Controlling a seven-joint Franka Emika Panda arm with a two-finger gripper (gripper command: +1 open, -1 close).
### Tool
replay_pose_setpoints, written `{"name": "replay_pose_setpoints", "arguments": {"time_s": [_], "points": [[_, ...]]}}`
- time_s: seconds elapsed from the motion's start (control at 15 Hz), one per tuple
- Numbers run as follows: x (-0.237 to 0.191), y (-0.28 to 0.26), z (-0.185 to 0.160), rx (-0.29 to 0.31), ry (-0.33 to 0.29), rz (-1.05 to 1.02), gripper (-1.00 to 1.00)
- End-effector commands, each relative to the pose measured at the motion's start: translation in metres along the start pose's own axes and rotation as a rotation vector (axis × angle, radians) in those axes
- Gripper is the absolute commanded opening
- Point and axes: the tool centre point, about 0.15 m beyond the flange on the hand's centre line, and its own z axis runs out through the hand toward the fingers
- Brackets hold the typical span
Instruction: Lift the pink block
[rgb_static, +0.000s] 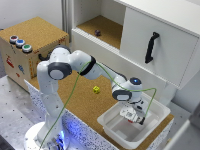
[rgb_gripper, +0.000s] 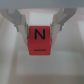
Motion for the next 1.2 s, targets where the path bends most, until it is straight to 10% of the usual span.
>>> {"name": "replay_pose_setpoints", "arguments": {"time_s": [0.0, 0.27, 0.6, 1.13], "points": [[0.025, -0.057, -0.093, 0.080, 0.134, 0.064, -1.00], [0.023, -0.109, -0.119, 0.171, 0.162, 0.012, -1.00], [0.011, -0.167, -0.126, 0.140, 0.143, 0.069, -1.00], [0.017, -0.271, -0.068, 0.132, 0.089, 0.085, -1.00]]}}
